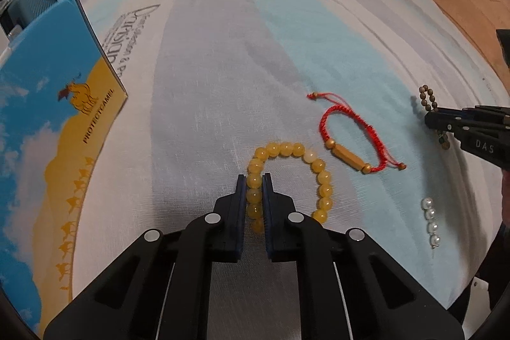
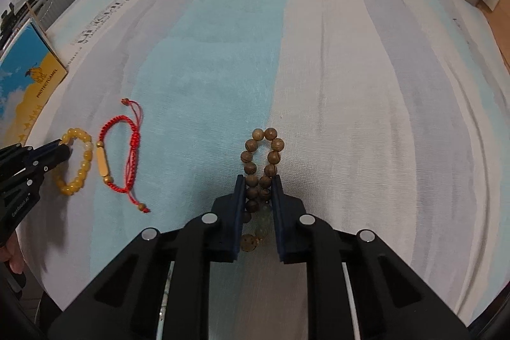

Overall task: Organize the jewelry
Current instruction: 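Grasp the yellow bead bracelet with the left tool while the right tool grasps the brown wooden bead bracelet, then carry both held bracelets over the white cardboard box with both tools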

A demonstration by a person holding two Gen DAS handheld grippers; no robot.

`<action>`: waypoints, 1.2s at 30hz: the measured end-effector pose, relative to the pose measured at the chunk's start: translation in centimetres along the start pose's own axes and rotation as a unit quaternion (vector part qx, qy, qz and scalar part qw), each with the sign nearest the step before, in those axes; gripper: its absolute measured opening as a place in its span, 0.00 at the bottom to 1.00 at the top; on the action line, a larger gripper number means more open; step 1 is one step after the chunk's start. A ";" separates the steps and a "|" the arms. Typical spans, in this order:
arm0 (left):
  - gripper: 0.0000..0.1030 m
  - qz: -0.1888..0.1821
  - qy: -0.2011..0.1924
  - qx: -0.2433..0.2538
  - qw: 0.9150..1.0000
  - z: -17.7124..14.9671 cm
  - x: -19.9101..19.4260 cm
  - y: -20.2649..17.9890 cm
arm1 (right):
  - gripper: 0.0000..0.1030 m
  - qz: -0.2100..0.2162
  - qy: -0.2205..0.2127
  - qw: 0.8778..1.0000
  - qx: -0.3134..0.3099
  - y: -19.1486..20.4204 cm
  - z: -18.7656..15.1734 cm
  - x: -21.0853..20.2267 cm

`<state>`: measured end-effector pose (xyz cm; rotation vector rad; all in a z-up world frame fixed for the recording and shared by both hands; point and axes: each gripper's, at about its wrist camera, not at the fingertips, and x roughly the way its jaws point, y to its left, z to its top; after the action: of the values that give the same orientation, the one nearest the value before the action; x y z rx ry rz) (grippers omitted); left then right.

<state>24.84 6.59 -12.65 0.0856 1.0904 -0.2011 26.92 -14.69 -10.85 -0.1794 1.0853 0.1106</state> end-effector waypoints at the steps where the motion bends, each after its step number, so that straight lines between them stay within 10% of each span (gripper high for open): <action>1: 0.08 -0.001 -0.002 0.000 1.000 0.1 -0.3 0.0 | 0.15 0.001 -0.003 1.000 -0.001 0.1 0.0 -0.4; 36: 0.08 0.032 -0.088 -0.023 0.995 2.8 -13.5 2.9 | 0.15 0.019 -0.100 0.994 -0.048 7.2 2.7 -11.2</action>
<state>21.84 10.53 0.53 0.0607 0.9151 -0.1239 22.82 -7.07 -0.29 -0.2284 0.8845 0.2109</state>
